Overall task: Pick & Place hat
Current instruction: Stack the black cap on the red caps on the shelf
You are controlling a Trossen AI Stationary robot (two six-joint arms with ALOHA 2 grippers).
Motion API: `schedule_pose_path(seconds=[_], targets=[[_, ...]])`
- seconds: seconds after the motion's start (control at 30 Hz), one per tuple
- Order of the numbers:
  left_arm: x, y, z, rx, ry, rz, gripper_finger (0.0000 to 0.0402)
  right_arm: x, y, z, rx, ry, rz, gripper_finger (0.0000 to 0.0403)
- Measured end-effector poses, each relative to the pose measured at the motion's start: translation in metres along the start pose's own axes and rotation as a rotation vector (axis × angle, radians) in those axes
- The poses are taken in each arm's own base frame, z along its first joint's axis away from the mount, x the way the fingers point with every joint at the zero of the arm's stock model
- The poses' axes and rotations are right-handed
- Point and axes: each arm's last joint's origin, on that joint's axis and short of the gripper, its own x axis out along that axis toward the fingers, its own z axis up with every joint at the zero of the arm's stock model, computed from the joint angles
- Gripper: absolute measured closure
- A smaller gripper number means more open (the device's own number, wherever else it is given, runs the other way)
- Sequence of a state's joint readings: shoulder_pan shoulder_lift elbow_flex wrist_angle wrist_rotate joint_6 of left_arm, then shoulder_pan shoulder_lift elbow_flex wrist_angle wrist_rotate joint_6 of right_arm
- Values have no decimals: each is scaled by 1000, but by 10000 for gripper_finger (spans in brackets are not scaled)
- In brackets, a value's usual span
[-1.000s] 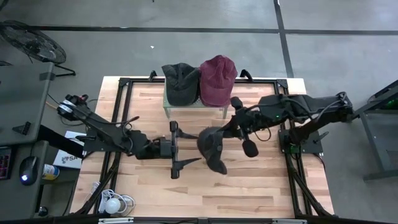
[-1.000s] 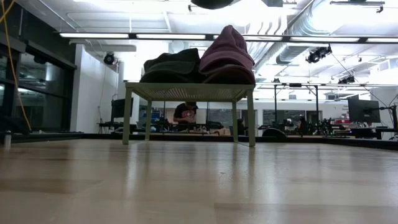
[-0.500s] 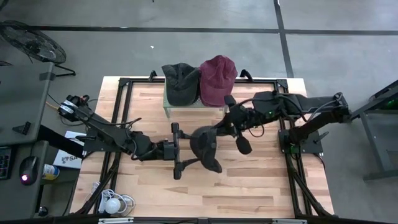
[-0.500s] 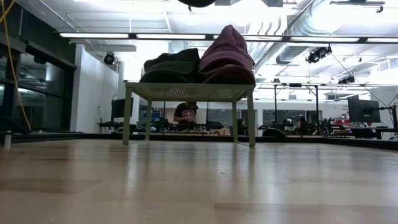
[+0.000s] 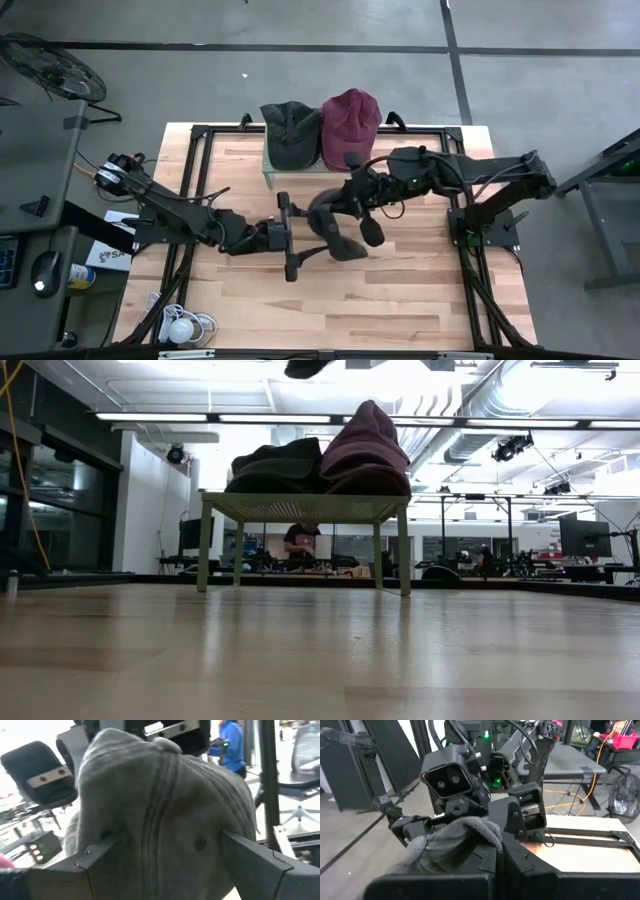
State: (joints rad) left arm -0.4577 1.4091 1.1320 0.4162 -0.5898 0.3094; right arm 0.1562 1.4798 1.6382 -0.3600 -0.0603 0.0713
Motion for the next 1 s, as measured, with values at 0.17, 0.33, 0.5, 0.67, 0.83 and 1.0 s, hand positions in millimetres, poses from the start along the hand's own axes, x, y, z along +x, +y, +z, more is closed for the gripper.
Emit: schedule_pose_path(seconds=[0.17,0.33,0.5,0.67,0.83,1.0], targets=[[2,0,-3,11,20,52,94,3,0,1,-2,-24,1,402],[3,-1,-4,10,25,74,94,3,0,6,-10,-75,6,402],[2,2,-3,2,36,151,106,2,1,8,-10,-91,26,402],[2,3,-3,12,41,180,156,2,2,8,-9,-90,50,403],[2,3,-3,19,44,185,232,2,3,8,-5,-86,69,403],[0,1,-2,26,62,227,337,2,3,5,-2,-57,69,403]])
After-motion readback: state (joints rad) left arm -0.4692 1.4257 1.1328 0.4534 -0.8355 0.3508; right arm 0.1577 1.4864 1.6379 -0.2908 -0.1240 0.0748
